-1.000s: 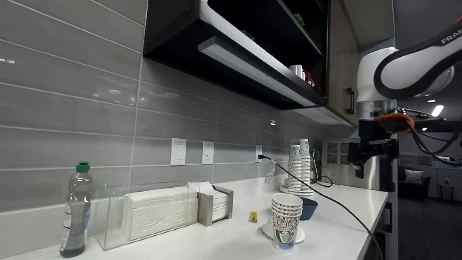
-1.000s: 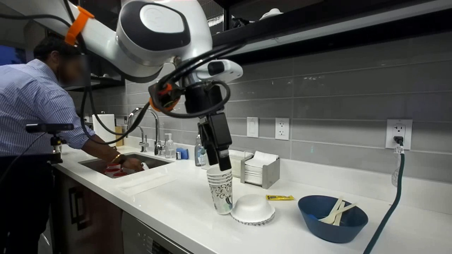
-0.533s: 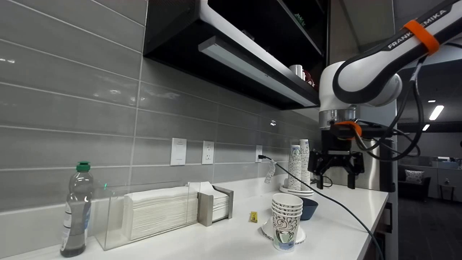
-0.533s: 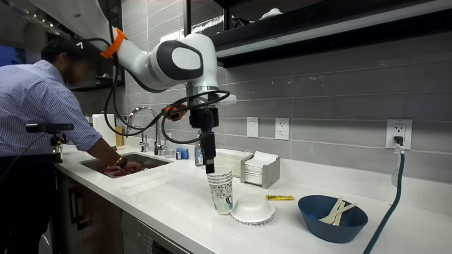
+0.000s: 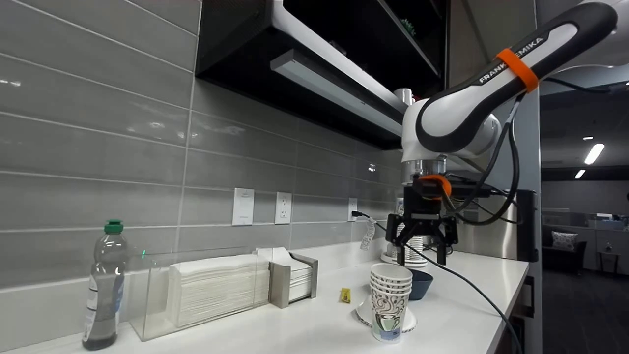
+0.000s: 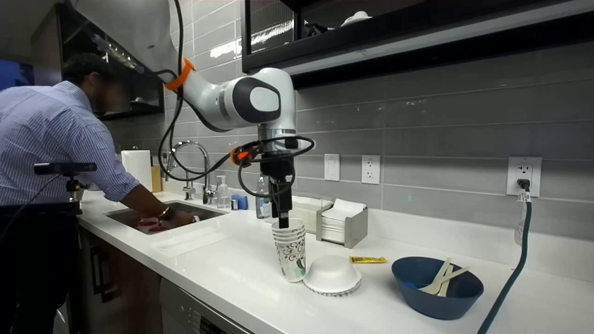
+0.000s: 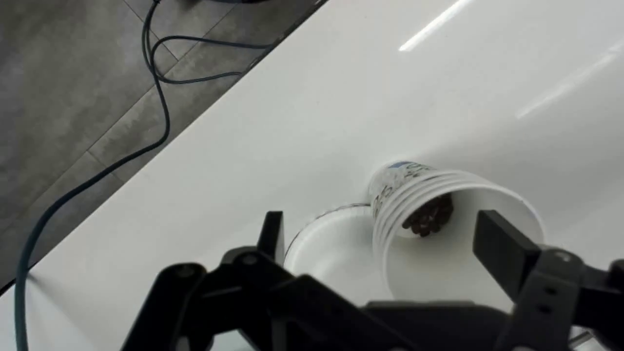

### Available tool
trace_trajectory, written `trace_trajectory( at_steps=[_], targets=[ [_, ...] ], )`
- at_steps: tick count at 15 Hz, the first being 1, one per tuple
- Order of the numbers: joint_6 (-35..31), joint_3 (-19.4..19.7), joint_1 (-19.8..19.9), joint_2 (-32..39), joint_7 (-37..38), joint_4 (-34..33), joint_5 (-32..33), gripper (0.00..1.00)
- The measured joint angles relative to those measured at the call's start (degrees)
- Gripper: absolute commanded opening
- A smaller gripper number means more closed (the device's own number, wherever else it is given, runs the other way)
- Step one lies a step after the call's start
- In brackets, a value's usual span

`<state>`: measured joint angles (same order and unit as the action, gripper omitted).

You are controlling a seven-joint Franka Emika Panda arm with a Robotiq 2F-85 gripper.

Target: Move the coffee cups to the left and put the packet into the blue bowl

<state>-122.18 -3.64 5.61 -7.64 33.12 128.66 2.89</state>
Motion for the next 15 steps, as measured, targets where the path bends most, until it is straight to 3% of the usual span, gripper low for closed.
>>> trace_trajectory(
  at_steps=[3, 4, 7, 15],
  targets=[
    [-1.99, 0.36, -0.07, 2.81, 0.21, -0.65, 0.00, 0.99],
    [-2.84, 0.56, -0.11, 3.71, 0.24, -0.64, 0.00, 0.79],
    [-6.05, 1.19, -0.30, 6.45, 0.31, -0.63, 0.01, 0.65],
    [-10.37, 2.36, -1.75, 10.03, 0.60, -0.71, 0.12, 0.07]
  ],
)
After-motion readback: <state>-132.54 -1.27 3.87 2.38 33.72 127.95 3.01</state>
